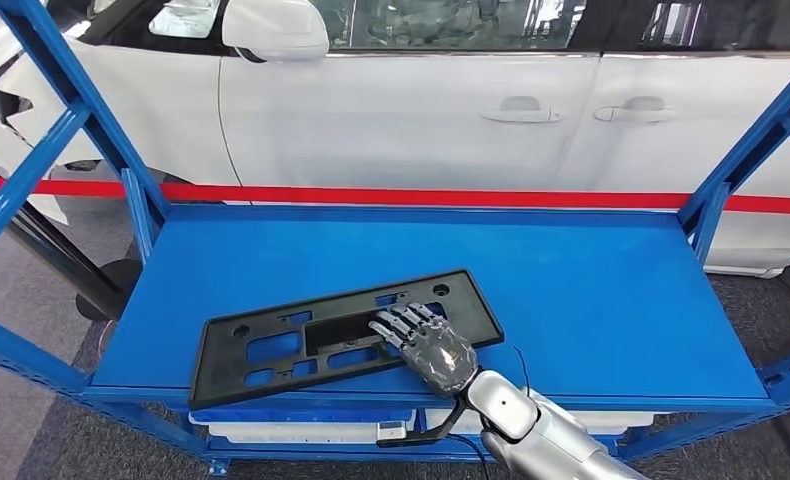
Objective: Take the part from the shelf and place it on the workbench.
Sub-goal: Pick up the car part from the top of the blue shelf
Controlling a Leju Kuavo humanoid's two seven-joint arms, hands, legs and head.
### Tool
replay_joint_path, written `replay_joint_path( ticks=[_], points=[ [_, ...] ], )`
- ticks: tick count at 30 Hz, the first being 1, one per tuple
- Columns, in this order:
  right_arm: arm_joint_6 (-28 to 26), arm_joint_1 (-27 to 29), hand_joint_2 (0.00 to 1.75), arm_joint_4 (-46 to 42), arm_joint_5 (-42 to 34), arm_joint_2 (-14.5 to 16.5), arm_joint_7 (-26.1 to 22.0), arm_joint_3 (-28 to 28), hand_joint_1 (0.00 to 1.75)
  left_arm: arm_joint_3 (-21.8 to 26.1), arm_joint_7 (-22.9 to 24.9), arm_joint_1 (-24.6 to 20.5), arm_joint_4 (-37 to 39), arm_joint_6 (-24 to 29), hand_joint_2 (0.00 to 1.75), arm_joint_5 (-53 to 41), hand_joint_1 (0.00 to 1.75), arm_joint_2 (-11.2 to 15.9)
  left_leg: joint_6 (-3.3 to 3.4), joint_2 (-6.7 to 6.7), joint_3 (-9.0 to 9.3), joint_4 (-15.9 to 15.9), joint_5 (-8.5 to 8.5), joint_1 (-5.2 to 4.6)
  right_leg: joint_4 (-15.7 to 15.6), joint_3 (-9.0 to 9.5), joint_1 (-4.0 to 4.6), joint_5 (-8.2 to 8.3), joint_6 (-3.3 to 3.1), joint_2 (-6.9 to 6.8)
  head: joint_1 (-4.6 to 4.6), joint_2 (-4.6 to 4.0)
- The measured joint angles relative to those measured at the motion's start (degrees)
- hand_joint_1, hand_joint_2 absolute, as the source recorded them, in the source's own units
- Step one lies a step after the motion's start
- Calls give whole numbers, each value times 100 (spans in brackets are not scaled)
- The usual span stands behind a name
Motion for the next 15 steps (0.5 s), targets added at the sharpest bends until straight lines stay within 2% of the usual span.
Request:
replay_joint_path(
  ticks=[1,3,4,5,6,7,8,9,11,12,14,15],
  points=[
    [19,-12,175,42,5,0,8,17,172,1,0,-10,0,0,0,-1,0,-4,34,-4,-4,-16,28,11,258,-113,-11,-166,15,24,1,0],
    [41,-19,175,116,9,5,22,56,172,4,0,-19,0,-4,0,-5,0,-5,63,-11,-47,-15,48,7,1037,-464,-37,-569,38,70,0,0],
    [53,-20,175,145,9,16,29,76,172,8,0,-18,0,-8,0,-7,0,-5,65,-14,-62,-12,51,4,1372,-619,-49,-687,47,79,1,0],
    [66,-21,175,168,9,34,40,93,171,15,0,-15,0,-11,0,-9,0,-5,65,-18,-69,-8,51,1,1524,-691,-57,-690,52,81,1,0],
    [79,-27,175,185,9,63,53,108,171,24,0,-13,0,-14,0,-11,0,-5,61,-23,-68,-2,49,-1,1441,-648,-64,-572,48,81,1,0],
    [95,-37,175,196,8,96,63,119,171,33,0,-12,0,-16,0,-12,0,-8,53,-27,-60,6,45,-2,1156,-510,-69,-372,34,78,1,0],
    [110,-51,175,205,8,132,74,127,170,41,0,-12,0,-16,0,-13,0,-12,40,-29,-53,17,37,-2,757,-320,-67,-151,8,64,1,0],
    [127,-72,175,212,7,172,82,134,170,48,0,-15,0,-16,0,-14,0,-19,14,-26,-54,39,21,-16,366,-136,-53,1,-23,38,1,0],
    [158,-108,175,222,7,261,90,143,171,61,0,-17,0,-16,0,-15,0,-31,-54,-15,-85,65,3,-32,-52,39,-20,89,-69,-2,1,0],
    [169,-120,175,226,7,302,90,150,170,68,0,-18,0,-16,0,-15,0,-34,-93,-6,-100,69,2,-37,-96,48,0,66,-81,-4,0,0],
    [184,-126,175,230,8,355,88,174,170,79,-1,-18,0,-17,0,-15,0,-36,-165,2,-113,102,-25,-19,-137,52,-15,91,-123,5,0,0],
    [193,-130,175,232,8,366,85,189,170,80,-2,-21,0,-17,0,-16,0,-39,-203,6,-148,205,-103,-13,-162,60,-29,108,-151,-3,-1,0]
  ],
)
